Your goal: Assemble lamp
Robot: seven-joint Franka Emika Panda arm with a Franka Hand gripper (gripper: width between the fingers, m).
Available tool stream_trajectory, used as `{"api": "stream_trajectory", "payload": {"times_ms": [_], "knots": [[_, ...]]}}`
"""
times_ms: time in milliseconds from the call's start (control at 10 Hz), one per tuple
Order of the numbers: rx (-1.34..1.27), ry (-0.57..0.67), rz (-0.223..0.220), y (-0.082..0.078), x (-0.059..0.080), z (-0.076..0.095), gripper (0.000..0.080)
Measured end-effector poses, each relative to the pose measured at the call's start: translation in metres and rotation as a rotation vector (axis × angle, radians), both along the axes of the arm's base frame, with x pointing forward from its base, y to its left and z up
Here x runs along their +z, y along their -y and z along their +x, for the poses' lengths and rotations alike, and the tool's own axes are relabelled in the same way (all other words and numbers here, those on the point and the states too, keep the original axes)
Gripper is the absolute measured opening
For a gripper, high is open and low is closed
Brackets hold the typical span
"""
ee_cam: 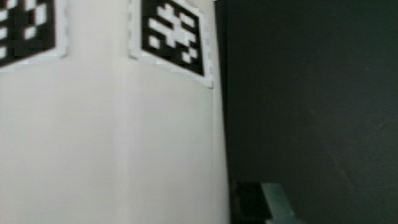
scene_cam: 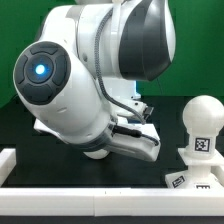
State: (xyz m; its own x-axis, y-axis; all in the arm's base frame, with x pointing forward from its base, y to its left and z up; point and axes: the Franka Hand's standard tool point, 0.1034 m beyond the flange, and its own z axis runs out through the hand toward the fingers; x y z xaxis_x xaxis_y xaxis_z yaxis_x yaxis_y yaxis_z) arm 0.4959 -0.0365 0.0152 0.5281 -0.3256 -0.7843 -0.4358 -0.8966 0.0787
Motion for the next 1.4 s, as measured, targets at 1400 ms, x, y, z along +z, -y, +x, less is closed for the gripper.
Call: {"api": "stream_trajectory", "payload": {"times_ms": [1400], "knots": [[0.103,0.39,-0.053,-0.027,0.182,0.092,0.0047]]}}
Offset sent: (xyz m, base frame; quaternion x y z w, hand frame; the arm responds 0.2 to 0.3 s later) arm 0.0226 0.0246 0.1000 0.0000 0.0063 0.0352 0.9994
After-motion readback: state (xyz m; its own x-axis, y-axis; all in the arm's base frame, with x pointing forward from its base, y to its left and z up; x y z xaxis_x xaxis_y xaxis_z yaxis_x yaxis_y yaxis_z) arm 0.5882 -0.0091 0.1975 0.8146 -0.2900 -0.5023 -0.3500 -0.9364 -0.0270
